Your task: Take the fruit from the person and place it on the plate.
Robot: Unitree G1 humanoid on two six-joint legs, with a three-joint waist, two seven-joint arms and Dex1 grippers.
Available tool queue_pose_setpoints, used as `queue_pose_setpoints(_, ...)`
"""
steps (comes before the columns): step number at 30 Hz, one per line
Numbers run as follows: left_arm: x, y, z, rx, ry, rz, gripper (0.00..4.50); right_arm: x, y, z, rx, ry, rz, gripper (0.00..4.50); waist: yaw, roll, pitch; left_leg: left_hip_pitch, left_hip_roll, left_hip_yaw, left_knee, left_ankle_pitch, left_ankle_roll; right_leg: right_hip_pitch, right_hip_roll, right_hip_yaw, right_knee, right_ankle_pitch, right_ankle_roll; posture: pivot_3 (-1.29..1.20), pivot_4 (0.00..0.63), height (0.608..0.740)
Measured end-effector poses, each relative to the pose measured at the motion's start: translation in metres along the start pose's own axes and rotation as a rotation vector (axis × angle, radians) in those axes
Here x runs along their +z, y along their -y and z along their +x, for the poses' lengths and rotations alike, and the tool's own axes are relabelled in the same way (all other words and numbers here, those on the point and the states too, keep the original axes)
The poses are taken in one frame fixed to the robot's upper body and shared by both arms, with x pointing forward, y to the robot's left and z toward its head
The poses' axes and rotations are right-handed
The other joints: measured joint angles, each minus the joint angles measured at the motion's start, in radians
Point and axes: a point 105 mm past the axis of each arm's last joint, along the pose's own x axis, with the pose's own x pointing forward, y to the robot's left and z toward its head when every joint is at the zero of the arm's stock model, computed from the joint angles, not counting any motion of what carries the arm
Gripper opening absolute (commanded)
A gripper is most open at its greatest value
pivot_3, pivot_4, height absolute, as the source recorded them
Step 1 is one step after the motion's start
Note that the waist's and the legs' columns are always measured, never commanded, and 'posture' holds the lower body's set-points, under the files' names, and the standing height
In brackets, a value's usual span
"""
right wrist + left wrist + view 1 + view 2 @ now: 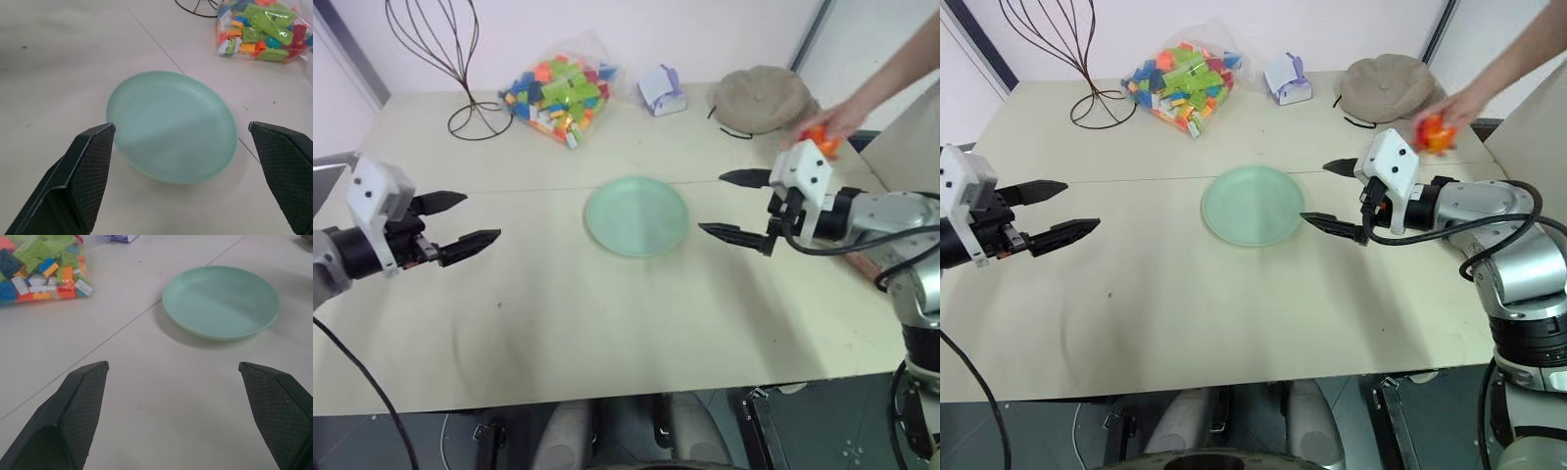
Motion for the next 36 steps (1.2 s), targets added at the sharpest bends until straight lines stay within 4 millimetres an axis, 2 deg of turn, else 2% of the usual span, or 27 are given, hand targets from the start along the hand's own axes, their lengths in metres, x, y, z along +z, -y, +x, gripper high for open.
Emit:
queue_pose_setpoints(18, 0.005, 0.001, 0.004, -0.007, 0.031, 0.000, 4.46, 0.000, 0.004, -0.004, -0.025, -0.004, 0.004, 4.50, 0.000, 0.000, 0.000, 0.000, 0.000, 0.000, 0.000, 0.000, 0.000, 0.000, 0.000, 0.000, 0.000, 0.000, 0.000, 0.00, 0.150, 0.740)
queue_pose_setpoints(36, 0.001, 0.006, 0.013, -0.043, 0.025, -0.003, 4.46, -0.001, 0.004, -0.004, -0.030, -0.012, 0.009, 4.50, 0.000, 0.000, 0.000, 0.000, 0.000, 0.000, 0.000, 0.000, 0.000, 0.000, 0.000, 0.000, 0.000, 0.000, 0.000, 0.00, 0.150, 0.740)
